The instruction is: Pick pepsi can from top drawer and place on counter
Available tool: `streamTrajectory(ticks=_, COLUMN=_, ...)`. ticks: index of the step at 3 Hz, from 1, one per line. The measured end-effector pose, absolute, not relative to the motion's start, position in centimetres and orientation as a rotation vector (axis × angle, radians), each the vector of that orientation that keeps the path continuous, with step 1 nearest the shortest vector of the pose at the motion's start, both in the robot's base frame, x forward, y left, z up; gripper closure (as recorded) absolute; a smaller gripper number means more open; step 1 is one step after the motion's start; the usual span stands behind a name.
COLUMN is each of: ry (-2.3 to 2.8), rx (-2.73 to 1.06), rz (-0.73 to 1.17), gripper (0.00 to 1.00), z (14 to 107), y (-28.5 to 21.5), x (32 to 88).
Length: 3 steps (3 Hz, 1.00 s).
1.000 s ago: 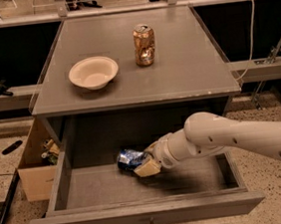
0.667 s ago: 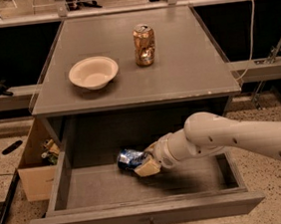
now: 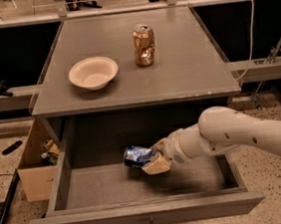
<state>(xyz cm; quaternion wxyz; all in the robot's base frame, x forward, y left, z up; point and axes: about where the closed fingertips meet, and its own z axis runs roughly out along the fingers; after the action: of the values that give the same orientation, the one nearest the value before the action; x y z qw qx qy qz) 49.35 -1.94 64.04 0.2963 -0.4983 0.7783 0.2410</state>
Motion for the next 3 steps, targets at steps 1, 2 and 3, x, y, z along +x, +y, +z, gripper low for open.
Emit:
streamTrajectory(ticks=1, ry=2.034, rx=-1.343, rz=0.619, gripper=1.0, z=67.5, y=-4.0, x=48.0)
streamTrajectory(ticks=2, ry=1.991, rx=-1.361, rz=0.607, gripper=1.0, z=71.4, y=-6.4, x=45.8)
streamTrajectory(ticks=3, ry=1.951, rx=-1.369, rz=0.613, gripper=1.0, z=75.0, y=-8.5, x=43.3)
